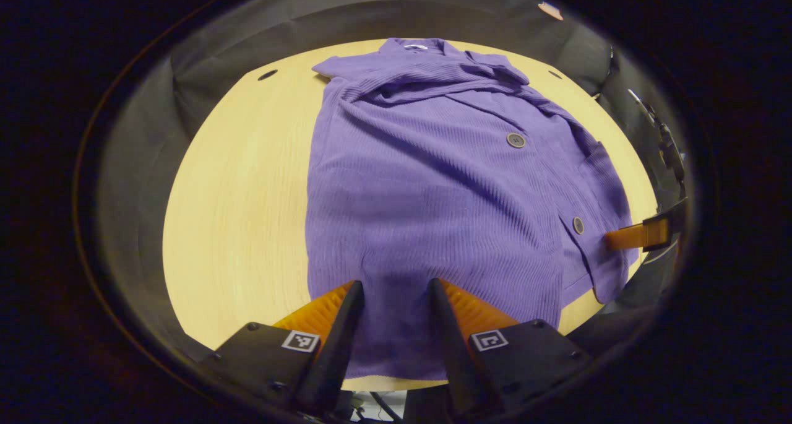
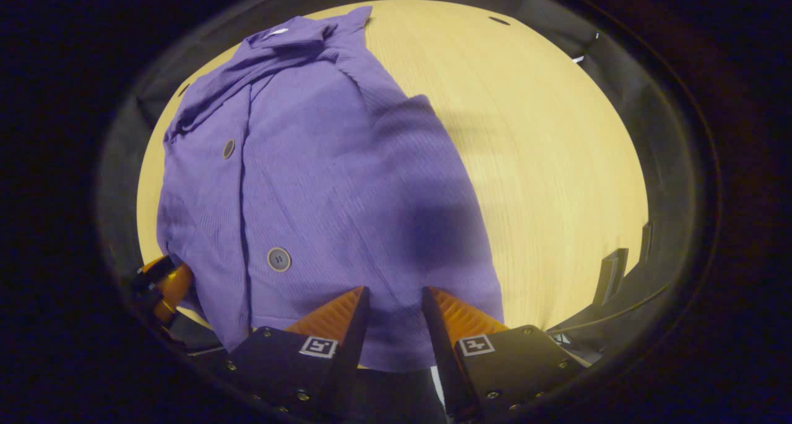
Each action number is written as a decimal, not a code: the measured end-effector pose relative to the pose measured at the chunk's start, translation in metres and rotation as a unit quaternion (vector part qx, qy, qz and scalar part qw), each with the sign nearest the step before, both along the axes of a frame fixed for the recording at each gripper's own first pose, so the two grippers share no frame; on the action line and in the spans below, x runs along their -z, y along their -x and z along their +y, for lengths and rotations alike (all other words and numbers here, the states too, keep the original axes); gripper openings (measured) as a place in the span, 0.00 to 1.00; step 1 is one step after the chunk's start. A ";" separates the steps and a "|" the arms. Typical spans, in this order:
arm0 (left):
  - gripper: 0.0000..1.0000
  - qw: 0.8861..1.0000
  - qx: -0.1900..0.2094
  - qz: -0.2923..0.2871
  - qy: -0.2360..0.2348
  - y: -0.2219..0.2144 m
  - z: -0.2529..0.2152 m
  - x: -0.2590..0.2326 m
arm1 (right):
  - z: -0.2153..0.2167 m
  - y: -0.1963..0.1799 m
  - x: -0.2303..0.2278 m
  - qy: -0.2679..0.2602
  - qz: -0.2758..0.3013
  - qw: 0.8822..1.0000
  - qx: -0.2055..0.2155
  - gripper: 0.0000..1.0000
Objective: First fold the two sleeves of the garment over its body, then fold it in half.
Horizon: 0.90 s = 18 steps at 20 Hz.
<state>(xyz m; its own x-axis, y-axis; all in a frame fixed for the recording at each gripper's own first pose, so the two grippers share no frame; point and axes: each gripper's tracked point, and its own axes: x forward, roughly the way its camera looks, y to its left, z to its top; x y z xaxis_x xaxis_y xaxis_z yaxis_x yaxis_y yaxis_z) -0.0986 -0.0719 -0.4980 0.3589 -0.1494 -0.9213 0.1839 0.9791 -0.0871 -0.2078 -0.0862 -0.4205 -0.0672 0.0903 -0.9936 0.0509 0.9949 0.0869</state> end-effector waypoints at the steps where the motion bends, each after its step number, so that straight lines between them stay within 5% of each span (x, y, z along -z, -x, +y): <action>1: 0.67 1.000 0.002 -0.006 0.005 -0.002 -0.001 0.000 | 0.003 -0.012 -0.003 -0.009 -0.027 0.999 0.029 0.38; 3: 0.30 1.000 -0.007 -0.015 0.017 -0.009 -0.005 -0.002 | 0.005 -0.009 0.000 -0.011 -0.016 0.999 0.041 0.05; 4: 0.11 1.000 -0.002 -0.015 0.012 -0.007 -0.004 -0.001 | 0.006 -0.008 0.001 -0.013 -0.013 0.999 0.036 0.05; 12: 0.06 0.999 -0.003 -0.029 0.016 -0.011 -0.006 -0.005 | 0.010 -0.017 -0.003 -0.025 -0.045 0.997 0.053 0.01; 18: 0.07 0.998 -0.018 -0.063 0.025 -0.040 -0.007 -0.038 | 0.024 -0.059 -0.038 -0.044 -0.114 0.991 0.049 0.01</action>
